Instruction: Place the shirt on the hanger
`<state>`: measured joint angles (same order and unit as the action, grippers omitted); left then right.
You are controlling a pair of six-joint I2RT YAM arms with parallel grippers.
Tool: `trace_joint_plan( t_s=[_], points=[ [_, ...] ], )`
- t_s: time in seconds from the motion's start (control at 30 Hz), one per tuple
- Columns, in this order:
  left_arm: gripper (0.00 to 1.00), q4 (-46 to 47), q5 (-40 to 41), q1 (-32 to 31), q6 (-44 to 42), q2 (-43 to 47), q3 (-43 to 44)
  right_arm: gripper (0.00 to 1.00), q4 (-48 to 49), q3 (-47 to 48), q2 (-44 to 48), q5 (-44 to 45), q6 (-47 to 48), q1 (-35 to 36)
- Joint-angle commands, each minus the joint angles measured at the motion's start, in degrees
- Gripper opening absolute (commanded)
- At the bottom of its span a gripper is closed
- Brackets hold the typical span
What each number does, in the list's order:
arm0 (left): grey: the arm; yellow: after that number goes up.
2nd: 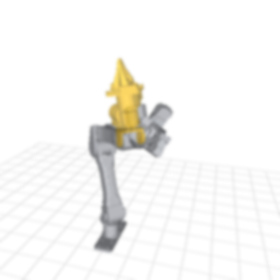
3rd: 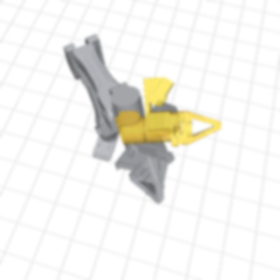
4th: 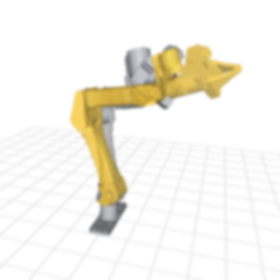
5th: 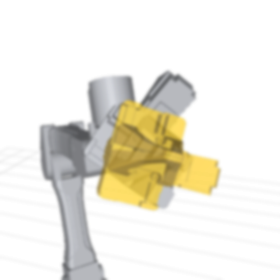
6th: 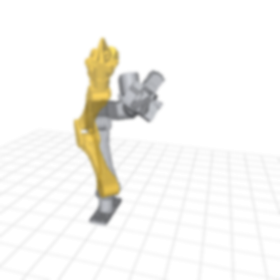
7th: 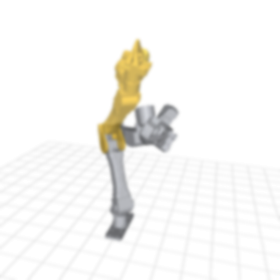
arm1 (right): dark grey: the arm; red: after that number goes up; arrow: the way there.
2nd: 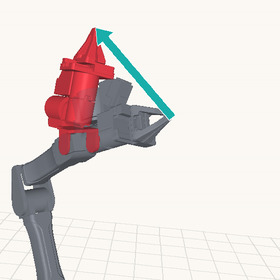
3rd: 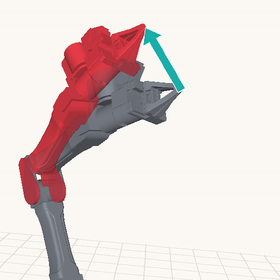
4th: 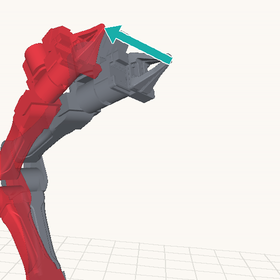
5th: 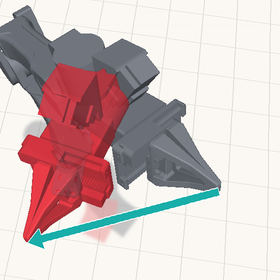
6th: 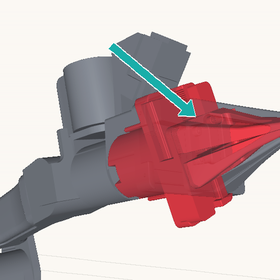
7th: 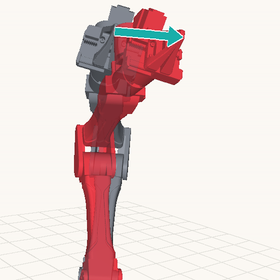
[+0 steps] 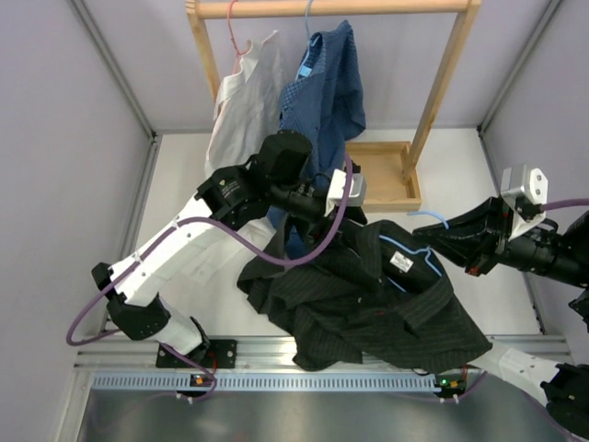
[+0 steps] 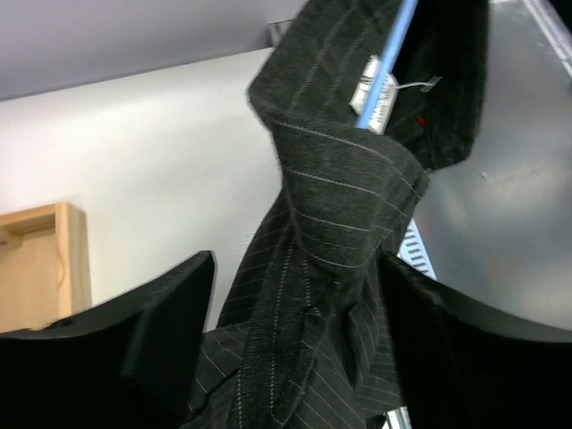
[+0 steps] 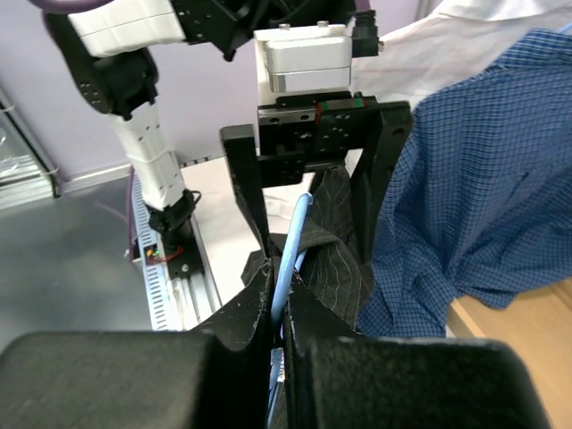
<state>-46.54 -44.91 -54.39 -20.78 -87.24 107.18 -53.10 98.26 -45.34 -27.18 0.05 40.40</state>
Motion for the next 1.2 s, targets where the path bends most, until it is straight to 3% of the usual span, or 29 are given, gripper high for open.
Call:
trace_joint_plan(
  t_s=[0.0, 0.1, 0.23, 0.3, 0.33, 0.37, 0.6, 0.63, 0.67, 0.7, 0.77, 0.9, 1.17],
  points=[
    [0.74, -1.6, -9.4, 0.0, -3.7, 1.3, 1.5, 0.0, 2.2, -0.5, 0.0, -5.4, 2.1, 0.4],
    [0.62, -1.6, -10.1, 0.0, -3.7, 0.8, 0.9, 0.0, 2.2, -1.0, 0.0, -5.4, 2.8, 0.5],
    [0.57, -1.6, -12.0, 0.0, -4.1, 0.5, 0.3, 0.0, 2.4, -1.8, 0.2, -6.2, 3.5, 0.5],
    [0.39, -1.6, -12.4, 0.0, -4.2, 0.1, 0.8, 0.0, 2.8, -2.3, 0.3, -7.0, 3.5, 0.5],
    [0.13, -1.7, -12.3, 0.0, -4.3, -0.1, 1.0, 0.0, 3.3, -2.5, 0.5, -7.2, 3.5, 0.4],
    [0.0, -1.7, -12.0, 0.1, -4.4, -0.3, 1.2, 0.0, 3.5, -3.0, 0.7, -7.4, 3.4, 0.5],
    [0.0, -1.6, -11.5, 0.0, -7.1, 1.3, -1.3, 0.0, 3.8, -5.2, 2.9, -7.4, 2.9, 0.6],
    [0.0, -1.6, -11.4, 0.0, -7.2, 1.6, -1.6, 0.05, 3.6, -5.9, 3.2, -6.6, 2.7, 0.5],
    [0.0, -1.6, -11.2, 0.1, -7.3, 2.2, -1.7, 0.17, 3.4, -6.3, 3.5, -5.5, 2.4, 0.5],
    [0.0, -1.6, -11.1, 0.1, -7.4, 2.6, -2.3, 0.47, 2.8, -6.6, 4.7, -3.8, 2.3, 0.4],
    [0.0, -1.6, -10.6, 0.1, -7.7, 4.0, -3.4, 0.61, -1.1, -7.6, 8.3, 3.5, 2.6, 0.5],
    [0.0, -1.6, -10.2, 0.2, -7.9, 6.4, -5.1, 0.56, -9.8, -10.3, 16.0, 10.2, 1.1, 0.5],
    [0.0, -1.6, -12.7, 0.2, -7.7, 8.1, -6.1, 0.61, -19.0, -15.4, 19.6, 0.8, 3.3, 0.7]
  ],
)
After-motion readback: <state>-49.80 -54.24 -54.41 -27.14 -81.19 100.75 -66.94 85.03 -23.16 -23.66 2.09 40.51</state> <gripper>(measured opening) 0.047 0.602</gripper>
